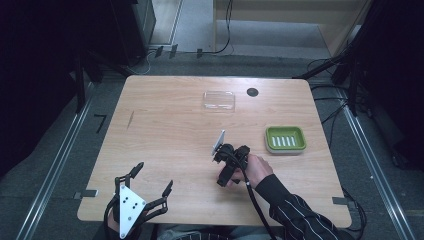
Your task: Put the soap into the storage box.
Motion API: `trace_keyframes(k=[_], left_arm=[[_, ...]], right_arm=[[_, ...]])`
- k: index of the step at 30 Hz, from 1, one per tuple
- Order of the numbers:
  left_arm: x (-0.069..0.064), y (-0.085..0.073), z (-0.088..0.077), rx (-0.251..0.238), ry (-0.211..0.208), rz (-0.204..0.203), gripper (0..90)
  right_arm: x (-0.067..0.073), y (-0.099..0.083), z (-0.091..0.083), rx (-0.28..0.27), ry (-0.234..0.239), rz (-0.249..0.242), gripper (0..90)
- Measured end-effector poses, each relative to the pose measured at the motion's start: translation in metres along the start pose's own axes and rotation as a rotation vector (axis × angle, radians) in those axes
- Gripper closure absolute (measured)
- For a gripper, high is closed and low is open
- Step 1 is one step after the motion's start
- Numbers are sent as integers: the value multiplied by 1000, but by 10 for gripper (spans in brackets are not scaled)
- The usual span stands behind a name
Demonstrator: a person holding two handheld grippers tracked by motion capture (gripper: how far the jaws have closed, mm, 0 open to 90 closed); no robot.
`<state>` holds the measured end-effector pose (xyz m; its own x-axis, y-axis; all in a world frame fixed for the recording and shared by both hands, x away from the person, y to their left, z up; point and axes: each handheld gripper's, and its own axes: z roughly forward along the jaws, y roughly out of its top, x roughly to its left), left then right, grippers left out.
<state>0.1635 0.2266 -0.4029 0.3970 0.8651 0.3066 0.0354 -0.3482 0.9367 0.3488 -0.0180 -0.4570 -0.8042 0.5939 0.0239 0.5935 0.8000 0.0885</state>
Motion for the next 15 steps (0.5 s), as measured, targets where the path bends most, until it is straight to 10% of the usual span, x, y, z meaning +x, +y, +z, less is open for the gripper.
trace_keyframes(k=[15], left_arm=[[0,0,0,-1,2,-2,131]], right_arm=[[2,5,12,30,-21,-22,0]])
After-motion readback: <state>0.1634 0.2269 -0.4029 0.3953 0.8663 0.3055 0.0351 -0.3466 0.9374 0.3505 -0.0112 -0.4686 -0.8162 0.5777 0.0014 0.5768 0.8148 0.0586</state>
